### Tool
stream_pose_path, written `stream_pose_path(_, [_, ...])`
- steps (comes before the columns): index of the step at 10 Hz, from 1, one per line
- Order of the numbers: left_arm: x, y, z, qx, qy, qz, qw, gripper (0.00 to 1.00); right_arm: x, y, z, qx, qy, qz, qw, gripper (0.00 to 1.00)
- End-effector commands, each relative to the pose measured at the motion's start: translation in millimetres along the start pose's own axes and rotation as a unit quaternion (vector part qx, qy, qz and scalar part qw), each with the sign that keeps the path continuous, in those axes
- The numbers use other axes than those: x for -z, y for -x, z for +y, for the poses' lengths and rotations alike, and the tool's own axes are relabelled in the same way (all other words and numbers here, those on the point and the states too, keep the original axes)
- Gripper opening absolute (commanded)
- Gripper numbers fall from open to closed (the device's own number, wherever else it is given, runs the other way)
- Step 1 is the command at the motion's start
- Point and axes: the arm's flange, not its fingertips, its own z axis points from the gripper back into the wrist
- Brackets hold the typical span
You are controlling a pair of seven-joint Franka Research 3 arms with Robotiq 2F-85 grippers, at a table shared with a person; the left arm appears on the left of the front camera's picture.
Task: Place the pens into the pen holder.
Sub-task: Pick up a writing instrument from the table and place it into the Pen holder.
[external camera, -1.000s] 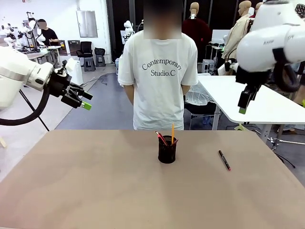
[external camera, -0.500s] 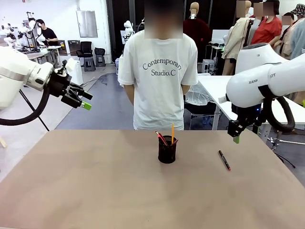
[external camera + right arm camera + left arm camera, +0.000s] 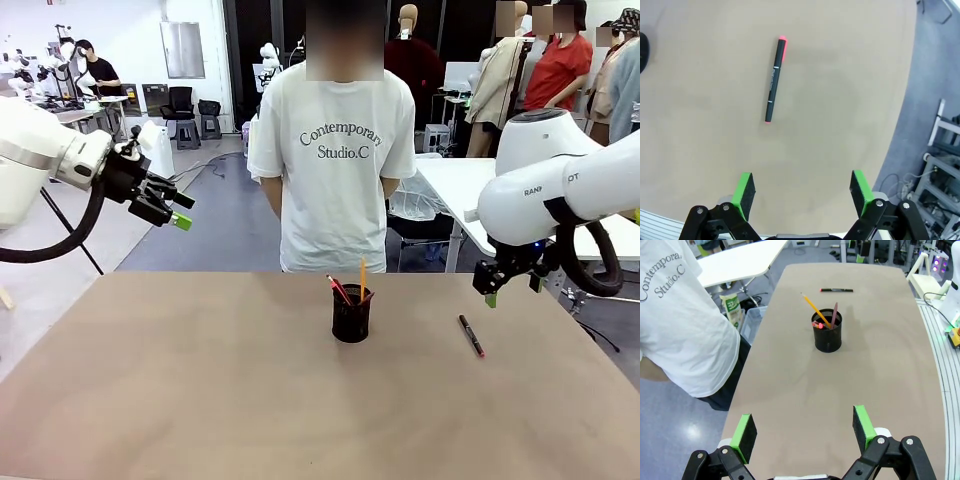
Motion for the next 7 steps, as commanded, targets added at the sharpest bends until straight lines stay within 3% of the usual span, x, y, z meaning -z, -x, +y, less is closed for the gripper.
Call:
stream_pose_path(1, [-2.4, 0.2, 0.8, 0.003, 0.000, -0.001, 1.000, 1.00, -6.6, -3.9, -1.6, -0.008, 0.003, 0.005, 1.000, 1.00])
stream_pose_path(2, [-2.4, 0.2, 0.8, 0.003, 0.000, -0.001, 1.000, 1.00, 0.0, 0.0, 0.0, 0.000, 0.000, 0.000, 1.000, 1.00])
stream_pose_path(3, [-2.4, 0.2, 0.8, 0.003, 0.000, -0.001, 1.000, 1.00, 20.5, -11.6, 2.4, 0.061, -0.067, 0.014, 0.996, 1.00])
stream_pose_path(4, [-2.4, 0.2, 0.8, 0.003, 0.000, -0.001, 1.000, 1.00, 44.9, -21.9, 15.6, 0.116, -0.047, 0.012, 0.992, 1.00])
stream_pose_path(7, [-2.4, 0.2, 0.8, 0.003, 0.000, -0.001, 1.000, 1.00, 75.6, -50.2, 31.9, 0.142, -0.043, 0.016, 0.989, 1.00])
